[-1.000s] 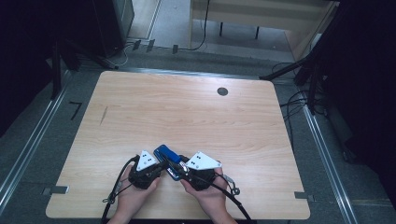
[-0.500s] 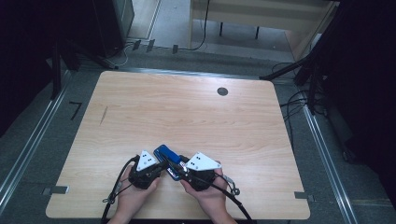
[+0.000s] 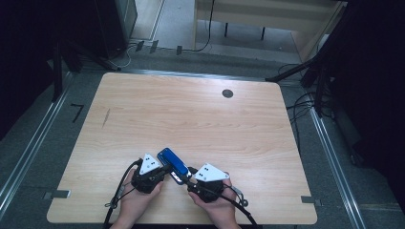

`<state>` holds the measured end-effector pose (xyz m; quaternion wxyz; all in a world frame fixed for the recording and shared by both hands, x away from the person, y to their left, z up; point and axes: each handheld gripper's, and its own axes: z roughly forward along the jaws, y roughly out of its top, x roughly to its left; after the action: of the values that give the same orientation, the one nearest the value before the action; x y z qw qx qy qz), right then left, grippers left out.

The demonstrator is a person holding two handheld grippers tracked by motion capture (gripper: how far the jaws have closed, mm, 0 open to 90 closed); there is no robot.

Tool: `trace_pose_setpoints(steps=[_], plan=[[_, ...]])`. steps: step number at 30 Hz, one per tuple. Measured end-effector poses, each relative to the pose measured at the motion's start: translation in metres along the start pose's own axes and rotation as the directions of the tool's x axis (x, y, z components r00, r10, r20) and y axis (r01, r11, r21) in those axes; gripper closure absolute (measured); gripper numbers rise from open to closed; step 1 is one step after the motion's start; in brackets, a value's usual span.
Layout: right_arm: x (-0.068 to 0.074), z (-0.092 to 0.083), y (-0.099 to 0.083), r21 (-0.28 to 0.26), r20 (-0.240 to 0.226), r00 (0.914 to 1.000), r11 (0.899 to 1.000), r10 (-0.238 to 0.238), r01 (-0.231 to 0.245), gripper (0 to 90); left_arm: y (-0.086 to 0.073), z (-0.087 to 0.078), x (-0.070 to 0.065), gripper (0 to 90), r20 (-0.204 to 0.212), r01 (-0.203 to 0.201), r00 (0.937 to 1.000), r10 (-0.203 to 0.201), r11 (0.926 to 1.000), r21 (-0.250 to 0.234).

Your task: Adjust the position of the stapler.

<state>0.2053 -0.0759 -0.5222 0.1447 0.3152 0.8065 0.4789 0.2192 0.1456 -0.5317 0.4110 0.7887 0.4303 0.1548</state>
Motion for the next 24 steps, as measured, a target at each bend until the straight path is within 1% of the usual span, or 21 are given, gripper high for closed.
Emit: trace_pose_setpoints(steps=[1, 2, 5, 6, 7, 8, 9, 11, 12, 13, 18, 19, 20, 22, 23, 24], plan=[[-0.001, -0.002, -0.002, 0.002, -0.007, 0.9998, 1.000, 0.017, -0.017, 62.3, 0.000, 0.000, 0.000, 90.0, 0.000, 0.001, 1.0000, -0.001, 1.0000, 0.000], [-0.001, -0.004, -0.004, 0.004, -0.006, 0.9997, 1.000, 0.023, -0.023, 63.0, 0.000, 0.000, 0.000, 90.0, 0.000, 0.001, 1.0000, -0.001, 1.0000, 0.000], [-0.002, -0.005, -0.009, 0.027, -0.010, 0.9996, 0.999, 0.025, -0.025, 71.5, 0.000, 0.000, 0.000, 90.0, -0.001, -0.001, 1.0000, 0.001, 1.0000, 0.002], [-0.001, -0.003, -0.012, 0.046, -0.022, 0.9994, 0.999, 0.028, -0.027, 78.9, 0.000, 0.000, 0.000, 90.0, -0.001, -0.001, 1.0000, 0.001, 1.0000, 0.001], [0.000, -0.002, -0.012, 0.051, -0.029, 0.9991, 0.998, 0.029, -0.027, 82.2, 0.000, 0.000, 0.000, 90.0, -0.001, 0.000, 1.0000, 0.000, 1.0000, 0.001], [0.000, -0.002, -0.012, 0.051, -0.029, 0.9991, 0.998, 0.029, -0.027, 82.2, 0.000, 0.000, 0.000, 90.0, -0.001, 0.000, 1.0000, 0.000, 1.0000, 0.001], [0.000, -0.001, -0.012, 0.052, -0.035, 0.9989, 0.998, 0.032, -0.030, 84.5, 0.000, 0.000, 0.000, 90.0, -0.001, 0.001, 1.0000, -0.001, 1.0000, 0.000], [0.001, 0.001, -0.009, 0.045, -0.030, 0.9991, 0.999, 0.030, -0.029, 89.3, 0.000, 0.000, 0.000, 90.0, -0.001, -0.001, 1.0000, 0.001, 1.0000, 0.002], [0.001, 0.001, -0.009, 0.045, -0.030, 0.9991, 0.999, 0.030, -0.029, 89.3, 0.000, 0.000, 0.000, 90.0, 0.000, 0.000, 1.0000, 0.000, 1.0000, 0.002], [0.001, 0.001, -0.007, 0.043, -0.031, 0.9986, 0.998, 0.042, -0.041, 90.0, 0.000, 0.000, 0.000, 90.0, 0.000, 0.003, 1.0000, -0.003, 1.0000, 0.001], [0.000, 0.000, -0.006, 0.033, -0.027, 0.9987, 0.999, 0.043, -0.043, 90.0, 0.000, 0.000, 0.001, 90.0, 0.005, 0.006, 1.0000, -0.006, 1.0000, 0.002], [0.001, -0.001, -0.004, 0.021, -0.025, 0.9988, 0.999, 0.042, -0.042, 90.0, 0.000, 0.000, 0.001, 90.0, 0.006, 0.005, 1.0000, -0.005, 1.0000, 0.002], [0.001, -0.001, -0.004, 0.021, -0.025, 0.9988, 0.999, 0.042, -0.042, 90.0, 0.000, 0.000, 0.001, 90.0, 0.006, 0.005, 1.0000, -0.005, 1.0000, 0.002], [0.001, -0.004, 0.001, -0.009, -0.020, 0.9990, 0.999, 0.040, -0.040, 90.0, 0.000, 0.000, 0.001, 90.0, 0.005, 0.004, 1.0000, -0.004, 1.0000, 0.004], [0.001, -0.004, 0.001, -0.009, -0.020, 0.9990, 0.999, 0.040, -0.040, 90.0, 0.000, 0.000, 0.001, 90.0, 0.005, 0.005, 1.0000, -0.005, 1.0000, 0.003], [0.002, -0.005, 0.005, -0.028, -0.019, 0.9991, 0.999, 0.037, -0.038, 90.0, 0.000, 0.000, 0.001, 90.0, 0.005, 0.005, 1.0000, -0.005, 1.0000, 0.003]])
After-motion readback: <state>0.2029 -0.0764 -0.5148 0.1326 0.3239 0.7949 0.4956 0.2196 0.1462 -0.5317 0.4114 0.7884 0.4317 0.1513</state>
